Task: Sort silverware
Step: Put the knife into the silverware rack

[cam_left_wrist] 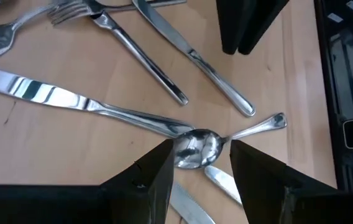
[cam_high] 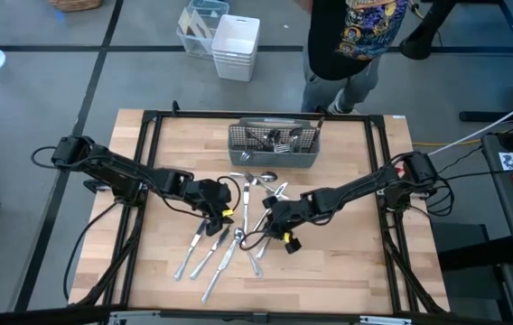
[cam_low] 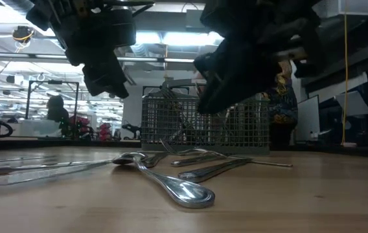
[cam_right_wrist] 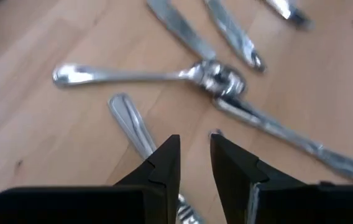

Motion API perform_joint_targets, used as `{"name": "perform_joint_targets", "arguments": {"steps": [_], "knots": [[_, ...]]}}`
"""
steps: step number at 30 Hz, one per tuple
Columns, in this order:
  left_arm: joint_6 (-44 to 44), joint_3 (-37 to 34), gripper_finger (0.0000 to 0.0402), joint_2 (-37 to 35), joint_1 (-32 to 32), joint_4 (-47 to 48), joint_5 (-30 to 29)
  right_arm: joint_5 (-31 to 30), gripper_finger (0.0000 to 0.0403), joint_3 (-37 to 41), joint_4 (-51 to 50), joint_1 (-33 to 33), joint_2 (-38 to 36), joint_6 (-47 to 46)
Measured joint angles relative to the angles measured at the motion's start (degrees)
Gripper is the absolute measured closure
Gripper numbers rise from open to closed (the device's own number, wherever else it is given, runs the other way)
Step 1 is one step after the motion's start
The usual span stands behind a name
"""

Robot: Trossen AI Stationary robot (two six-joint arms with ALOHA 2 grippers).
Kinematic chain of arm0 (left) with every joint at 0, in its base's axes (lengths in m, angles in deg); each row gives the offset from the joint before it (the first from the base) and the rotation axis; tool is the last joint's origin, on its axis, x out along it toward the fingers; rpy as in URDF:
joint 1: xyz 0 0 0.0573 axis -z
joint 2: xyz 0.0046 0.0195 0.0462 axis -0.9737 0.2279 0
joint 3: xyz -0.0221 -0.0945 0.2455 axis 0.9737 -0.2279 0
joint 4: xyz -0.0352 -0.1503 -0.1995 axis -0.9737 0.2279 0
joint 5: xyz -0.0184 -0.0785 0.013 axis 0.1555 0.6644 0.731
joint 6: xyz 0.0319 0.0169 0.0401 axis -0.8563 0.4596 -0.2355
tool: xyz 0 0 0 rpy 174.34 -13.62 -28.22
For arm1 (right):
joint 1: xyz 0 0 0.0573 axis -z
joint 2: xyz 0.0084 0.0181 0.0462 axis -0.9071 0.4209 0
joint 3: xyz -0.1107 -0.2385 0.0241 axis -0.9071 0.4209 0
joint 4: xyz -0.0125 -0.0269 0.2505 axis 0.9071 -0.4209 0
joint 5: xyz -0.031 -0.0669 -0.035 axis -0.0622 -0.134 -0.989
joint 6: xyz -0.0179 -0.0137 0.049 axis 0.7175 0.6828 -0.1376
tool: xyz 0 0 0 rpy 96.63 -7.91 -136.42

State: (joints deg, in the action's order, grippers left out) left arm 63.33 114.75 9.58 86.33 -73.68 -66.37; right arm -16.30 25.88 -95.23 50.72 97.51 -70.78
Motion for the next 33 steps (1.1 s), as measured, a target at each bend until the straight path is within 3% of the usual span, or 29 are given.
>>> {"name": "perform_joint_targets", "arguments": {"steps": [5, 10, 18, 27, 33], "knots": [[-0.1, 0.0, 0.0251, 0.0, 0.3, 0.2, -0.1, -2.9, 0.0306, -5.9, -10.2, -0.4, 3.7, 0.2], [-0.1, 0.0, 0.0251, 0.0, 0.3, 0.1, -0.2, -3.1, 0.0272, -10.6, -17.3, -0.4, 7.1, 1.3], [-0.1, 0.0, 0.0251, 0.0, 0.3, 0.2, -0.3, -3.1, 0.0226, -11.6, -22.6, -0.4, 9.2, 4.4], [-0.1, 0.0, 0.0251, 0.0, 0.3, 0.6, -0.3, -3.4, 0.0244, -11.8, -22.5, -0.4, 12.3, 6.0], [-0.8, 0.0, 0.0251, 0.0, 0.3, 0.5, -0.3, -4.1, 0.0277, -11.9, -24.2, -0.4, 12.4, 5.2]]}}
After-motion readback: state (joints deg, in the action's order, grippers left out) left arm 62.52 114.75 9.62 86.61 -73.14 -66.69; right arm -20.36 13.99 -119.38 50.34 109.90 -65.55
